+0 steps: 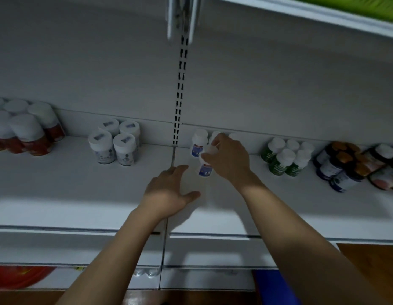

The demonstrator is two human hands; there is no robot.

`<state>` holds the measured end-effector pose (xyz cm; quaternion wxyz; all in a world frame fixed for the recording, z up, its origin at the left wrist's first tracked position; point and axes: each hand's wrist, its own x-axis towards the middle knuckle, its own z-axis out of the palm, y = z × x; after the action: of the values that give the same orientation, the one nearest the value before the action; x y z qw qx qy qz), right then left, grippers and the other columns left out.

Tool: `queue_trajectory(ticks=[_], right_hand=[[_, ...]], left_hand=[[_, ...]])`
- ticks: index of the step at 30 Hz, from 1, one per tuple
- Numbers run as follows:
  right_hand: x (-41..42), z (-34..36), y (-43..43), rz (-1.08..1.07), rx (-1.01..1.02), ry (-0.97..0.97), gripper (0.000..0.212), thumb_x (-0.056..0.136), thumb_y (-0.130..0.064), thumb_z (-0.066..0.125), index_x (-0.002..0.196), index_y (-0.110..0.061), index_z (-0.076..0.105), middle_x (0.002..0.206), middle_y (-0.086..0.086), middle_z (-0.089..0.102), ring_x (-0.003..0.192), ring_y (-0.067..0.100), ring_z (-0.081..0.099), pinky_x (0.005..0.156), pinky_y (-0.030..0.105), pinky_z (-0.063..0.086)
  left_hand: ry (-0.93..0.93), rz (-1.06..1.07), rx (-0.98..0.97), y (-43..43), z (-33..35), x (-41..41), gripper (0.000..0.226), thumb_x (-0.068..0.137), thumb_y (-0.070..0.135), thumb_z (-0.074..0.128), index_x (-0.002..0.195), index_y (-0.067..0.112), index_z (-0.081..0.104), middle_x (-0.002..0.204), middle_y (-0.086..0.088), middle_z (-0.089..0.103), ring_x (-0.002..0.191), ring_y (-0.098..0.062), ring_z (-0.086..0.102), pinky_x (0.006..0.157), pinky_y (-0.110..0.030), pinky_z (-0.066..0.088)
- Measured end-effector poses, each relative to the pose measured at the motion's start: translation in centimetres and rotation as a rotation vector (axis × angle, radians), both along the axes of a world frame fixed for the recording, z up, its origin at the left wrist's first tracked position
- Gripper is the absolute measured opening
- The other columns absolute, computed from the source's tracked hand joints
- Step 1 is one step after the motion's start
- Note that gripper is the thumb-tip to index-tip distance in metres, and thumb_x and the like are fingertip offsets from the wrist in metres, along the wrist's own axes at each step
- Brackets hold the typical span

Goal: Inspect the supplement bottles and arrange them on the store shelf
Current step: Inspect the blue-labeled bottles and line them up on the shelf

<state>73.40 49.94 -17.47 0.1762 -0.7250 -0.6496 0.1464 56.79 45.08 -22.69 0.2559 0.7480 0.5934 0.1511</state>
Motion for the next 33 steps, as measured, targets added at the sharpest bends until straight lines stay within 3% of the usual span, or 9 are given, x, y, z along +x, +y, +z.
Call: queue_trajectory(ticks=[9,13,18,23,27,30,33], right_hand=[[0.4,-0.5,3.9,-0.055,-0.020,-0.134,0.033,0.085,-0.039,0.065,0.110,-0.019,0.059,0.108,0.004,0.067,0.101,0.026,0.063,0.077,0.033,0.047],[-0.2,-0.7,3.5,-0.031,0.023,-0.199,0.026,0.087,-0.032,0.062,0.109,-0.018,0.063,0.105,0.008,0.067,0.102,0.029,0.062,0.080,0.036,0.050],[0.0,-0.8,3.2,0.007,0.022,-0.300,0.031,0.089,-0.033,0.063,0.115,-0.016,0.060,0.110,0.010,0.062,0.108,0.029,0.057,0.084,0.034,0.046],[1.8,-0.2,2.9,0.074,0.041,-0.264,0.034,0.091,-0.042,0.060,0.118,-0.020,0.060,0.116,0.006,0.061,0.116,0.026,0.050,0.088,0.035,0.044],[6.6,1.6,3.9,0.068,0.125,-0.176,0.022,0.094,-0.026,0.057,0.114,-0.021,0.065,0.116,0.008,0.067,0.109,0.029,0.060,0.088,0.035,0.048],[9.8,1.8,5.0,0.173,0.012,-0.258,0.039,0.093,-0.013,0.057,0.131,-0.022,0.059,0.127,0.013,0.060,0.117,0.033,0.056,0.096,0.037,0.046],[10.6,1.2,5.8,0.292,-0.137,-0.397,0.057,0.095,-0.016,0.056,0.147,-0.029,0.039,0.138,0.015,0.047,0.124,0.035,0.050,0.101,0.040,0.043]], left_hand=[[0.048,-0.017,0.040,0.0,0.8,-0.3,0.076,0.088,0.057,0.058,0.150,0.030,0.024,0.148,0.005,0.043,0.134,-0.018,0.041,0.106,-0.030,0.032],[0.083,-0.009,0.051,0.0,0.8,-0.4,0.078,0.089,0.057,0.057,0.151,0.029,0.021,0.149,0.004,0.042,0.135,-0.018,0.040,0.105,-0.031,0.030],[0.106,-0.007,0.068,0.1,1.0,0.0,0.077,0.089,0.057,0.056,0.151,0.028,0.022,0.147,0.003,0.043,0.133,-0.019,0.041,0.105,-0.033,0.030],[0.138,-0.013,0.097,0.4,1.6,1.0,0.076,0.089,0.058,0.055,0.150,0.026,0.023,0.145,0.002,0.045,0.132,-0.020,0.043,0.106,-0.035,0.032],[0.157,-0.015,0.117,0.7,2.2,2.1,0.075,0.090,0.057,0.054,0.150,0.026,0.023,0.148,0.002,0.042,0.134,-0.020,0.041,0.107,-0.034,0.030],[0.186,-0.003,0.125,0.9,2.8,3.2,0.075,0.090,0.058,0.053,0.151,0.026,0.023,0.147,0.001,0.042,0.134,-0.020,0.040,0.107,-0.035,0.029],[0.213,0.005,0.129,1.2,3.3,4.7,0.074,0.090,0.059,0.052,0.150,0.026,0.024,0.147,0.000,0.042,0.134,-0.021,0.040,0.106,-0.035,0.029]])
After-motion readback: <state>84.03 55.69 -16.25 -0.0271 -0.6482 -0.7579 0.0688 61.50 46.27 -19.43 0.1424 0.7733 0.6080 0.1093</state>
